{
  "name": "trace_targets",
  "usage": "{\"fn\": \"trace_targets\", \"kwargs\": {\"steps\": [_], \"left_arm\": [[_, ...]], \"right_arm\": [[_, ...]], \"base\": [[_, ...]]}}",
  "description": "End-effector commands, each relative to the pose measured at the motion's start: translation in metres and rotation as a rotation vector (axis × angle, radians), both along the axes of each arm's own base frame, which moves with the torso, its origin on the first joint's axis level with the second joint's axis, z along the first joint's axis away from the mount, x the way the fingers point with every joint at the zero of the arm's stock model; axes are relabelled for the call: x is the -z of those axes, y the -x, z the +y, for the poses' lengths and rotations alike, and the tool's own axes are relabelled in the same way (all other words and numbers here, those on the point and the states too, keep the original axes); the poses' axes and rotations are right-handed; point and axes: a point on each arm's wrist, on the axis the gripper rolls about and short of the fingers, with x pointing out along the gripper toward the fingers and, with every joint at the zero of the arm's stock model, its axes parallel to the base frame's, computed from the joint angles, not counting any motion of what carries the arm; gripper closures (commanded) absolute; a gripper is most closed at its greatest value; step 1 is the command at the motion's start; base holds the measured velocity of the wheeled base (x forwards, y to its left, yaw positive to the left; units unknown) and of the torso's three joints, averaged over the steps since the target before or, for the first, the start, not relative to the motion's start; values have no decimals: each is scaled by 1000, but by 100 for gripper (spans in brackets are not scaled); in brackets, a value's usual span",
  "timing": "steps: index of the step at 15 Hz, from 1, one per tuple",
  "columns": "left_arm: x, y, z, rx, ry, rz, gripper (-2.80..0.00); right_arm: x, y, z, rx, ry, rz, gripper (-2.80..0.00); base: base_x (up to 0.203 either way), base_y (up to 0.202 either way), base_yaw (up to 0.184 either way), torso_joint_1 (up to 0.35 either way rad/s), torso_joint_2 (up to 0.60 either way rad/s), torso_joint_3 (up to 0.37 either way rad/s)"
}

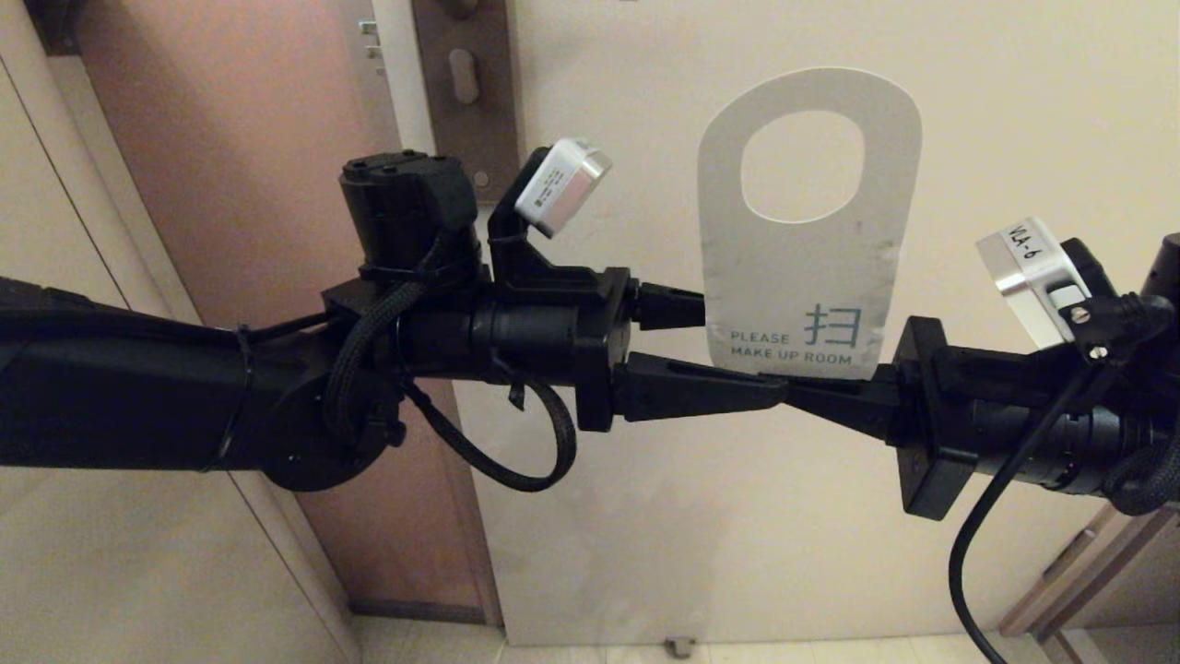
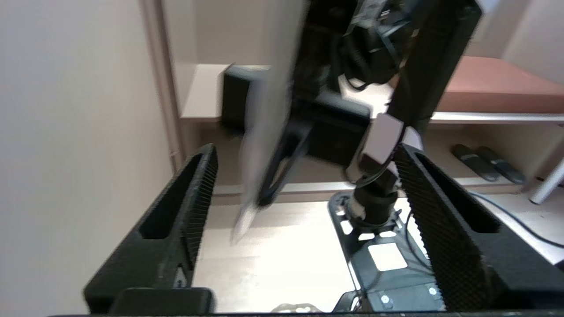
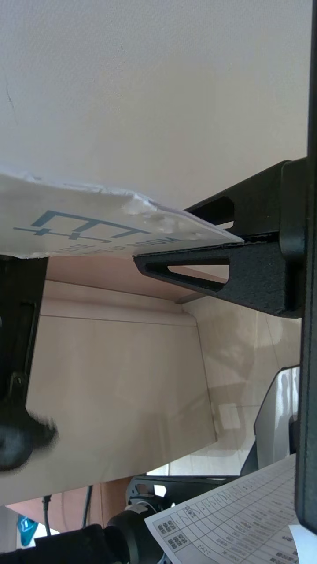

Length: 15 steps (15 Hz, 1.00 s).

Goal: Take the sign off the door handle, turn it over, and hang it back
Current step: Hand it to the other hand, then hang the sign back with the other side facing out

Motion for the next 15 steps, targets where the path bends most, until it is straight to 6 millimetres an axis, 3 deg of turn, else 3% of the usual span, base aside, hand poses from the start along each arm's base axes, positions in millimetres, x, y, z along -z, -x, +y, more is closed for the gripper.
{"fn": "trace_targets", "kwargs": {"steps": [1,7,15], "left_arm": [[0,-1,11,-23,-3,2,-280],[-2,-1,36,-87,-4,3,-280],[-6,24,53,-94,-4,-4,-280]], "right_arm": [[-1,1,0,-6,-1,-6,0],[-1,1,0,-4,-3,-9,0],[-2,2,-1,-1,-3,-11,0]], "base": [[0,0,0,0,0,0],[0,0,0,0,0,0],[0,0,0,0,0,0]]}}
